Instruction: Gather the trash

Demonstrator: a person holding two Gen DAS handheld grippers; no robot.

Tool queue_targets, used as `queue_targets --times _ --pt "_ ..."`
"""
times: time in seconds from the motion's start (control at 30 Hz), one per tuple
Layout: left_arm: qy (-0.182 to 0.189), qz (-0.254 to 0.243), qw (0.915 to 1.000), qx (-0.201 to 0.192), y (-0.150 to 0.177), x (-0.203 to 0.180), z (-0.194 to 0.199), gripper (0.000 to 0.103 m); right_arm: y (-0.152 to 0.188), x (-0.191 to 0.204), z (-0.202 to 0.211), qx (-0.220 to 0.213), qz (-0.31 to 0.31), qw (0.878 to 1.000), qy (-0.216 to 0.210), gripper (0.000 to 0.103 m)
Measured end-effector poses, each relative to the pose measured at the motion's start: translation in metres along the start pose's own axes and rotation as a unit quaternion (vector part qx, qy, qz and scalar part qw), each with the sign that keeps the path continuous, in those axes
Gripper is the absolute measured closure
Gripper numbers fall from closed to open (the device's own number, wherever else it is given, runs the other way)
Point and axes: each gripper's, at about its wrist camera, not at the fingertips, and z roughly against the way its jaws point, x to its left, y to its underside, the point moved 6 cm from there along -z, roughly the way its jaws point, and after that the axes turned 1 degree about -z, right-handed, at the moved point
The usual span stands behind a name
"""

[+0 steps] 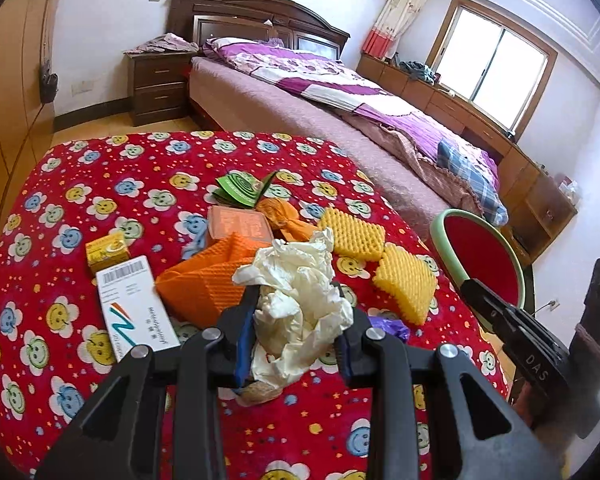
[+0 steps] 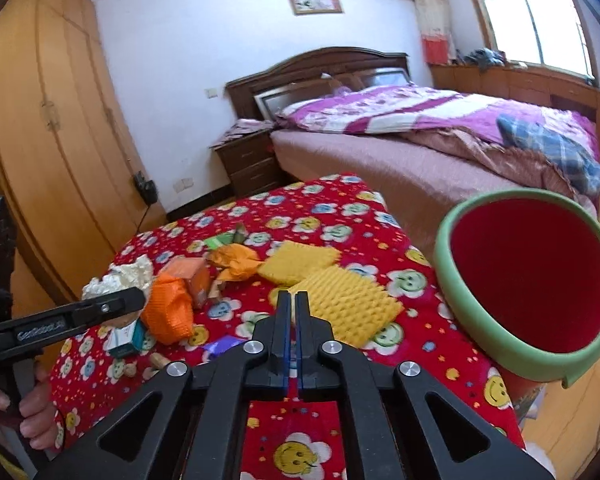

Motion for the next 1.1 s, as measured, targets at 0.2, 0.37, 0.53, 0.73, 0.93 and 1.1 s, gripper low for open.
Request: queue_targets --times 0.2,0.37,0.53,0.73,0.93,1.1 --pt "-0.007 -0.004 0.9999 0.007 0.003 -0.002 -0.007 0.07 0.002 -0.013 -0.021 0.023 -0.018 0.999 0.022 0.053" --pt "-0.017 -0.006 0.9998 0.009 0.005 0.0 -0.011 0.07 0.006 -0.018 -0.048 0.055 -0.017 0.998 0.033 0.039" --pt "-0.027 -0.007 0.9996 0.011 0.006 0.002 -0.015 0.07 0.014 -0.023 -0.072 0.091 -0.023 0.995 0.04 0.037" --pt "-0.031 -0.01 0.9994 0.011 0.005 0.001 -0.018 0.07 0.016 -0.023 -0.071 0.096 -0.007 0.994 0.055 0.068" --pt "-0.03 -0.02 0.9993 0.01 0.001 -0.009 -0.017 0.07 0.016 -0.018 -0.058 0.085 0.015 0.995 0.042 0.099" --pt "-0.024 -0.027 0.9993 0.007 -0.005 -0.02 -0.016 0.07 0.009 -0.016 -0.037 0.059 0.017 0.998 0.029 0.102"
